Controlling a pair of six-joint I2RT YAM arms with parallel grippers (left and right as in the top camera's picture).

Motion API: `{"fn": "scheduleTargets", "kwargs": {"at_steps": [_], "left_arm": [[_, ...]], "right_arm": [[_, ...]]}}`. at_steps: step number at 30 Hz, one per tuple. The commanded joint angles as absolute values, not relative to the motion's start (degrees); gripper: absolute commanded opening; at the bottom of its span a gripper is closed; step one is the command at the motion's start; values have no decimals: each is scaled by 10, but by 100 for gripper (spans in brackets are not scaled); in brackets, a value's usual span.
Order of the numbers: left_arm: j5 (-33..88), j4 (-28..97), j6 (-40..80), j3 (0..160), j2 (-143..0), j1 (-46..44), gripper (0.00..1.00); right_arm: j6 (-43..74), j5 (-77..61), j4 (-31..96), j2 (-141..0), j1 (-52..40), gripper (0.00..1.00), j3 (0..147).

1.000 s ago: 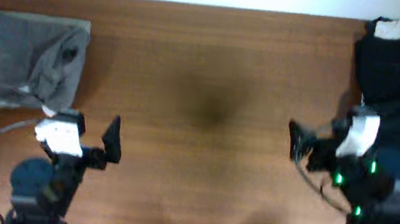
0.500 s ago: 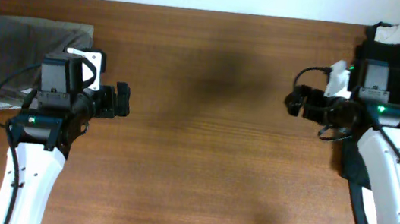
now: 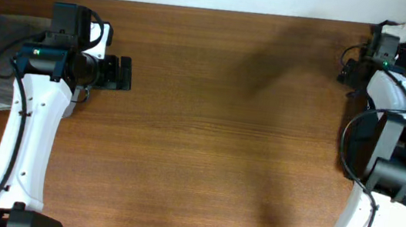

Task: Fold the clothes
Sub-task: 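Drag the black shorts with the right gripper to the table center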

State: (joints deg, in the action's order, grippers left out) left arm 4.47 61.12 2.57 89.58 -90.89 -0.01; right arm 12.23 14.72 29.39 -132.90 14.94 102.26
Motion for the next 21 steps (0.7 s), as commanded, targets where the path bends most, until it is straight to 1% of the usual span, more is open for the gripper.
{"fn": "scheduleTargets", "kwargs": {"at_steps": [1, 2, 3, 5, 6, 7, 10, 12, 15, 18, 19, 20, 21], "left_arm": [[47, 612, 17, 907, -910, 2, 99], [47, 611, 17, 907, -911, 2, 99], [47, 611, 17, 907, -911, 2, 99], [48, 607, 17, 907, -911, 2, 99], [51, 606, 17, 907, -911, 2, 99], [51, 606, 17, 907, -911, 2, 99], [46, 606, 16, 907, -911, 2, 99], [15, 609, 16, 907, -910, 2, 99], [-46, 623, 16, 915, -896, 3, 99], [-106, 627, 16, 962, -851, 7, 99], [-106, 627, 16, 974, -832, 10, 99], [-105, 629, 16, 974, -823, 10, 99], [-105, 634, 16, 974, -821, 10, 99]], "right_arm": [[130, 145, 260, -1350, 178, 95, 1033], [141, 139, 252, -1355, 185, 89, 1033], [140, 138, 250, -1356, 189, 68, 1033], [140, 137, 257, -1356, 189, 21, 1034], [138, 134, 296, -1351, 187, 4, 1059], [137, 126, 327, -1345, 184, 4, 1085], [68, 10, 430, -1295, 148, 4, 1183], [38, -34, 484, -1262, 79, 4, 1225], [33, -63, 541, -1254, -71, 4, 1225], [32, -62, 570, -1254, -267, 4, 1225], [32, -45, 579, -1255, -335, 16, 1225], [35, -8, 584, -1255, -369, 51, 1225], [43, 13, 590, -1252, -380, 52, 1225]]}}
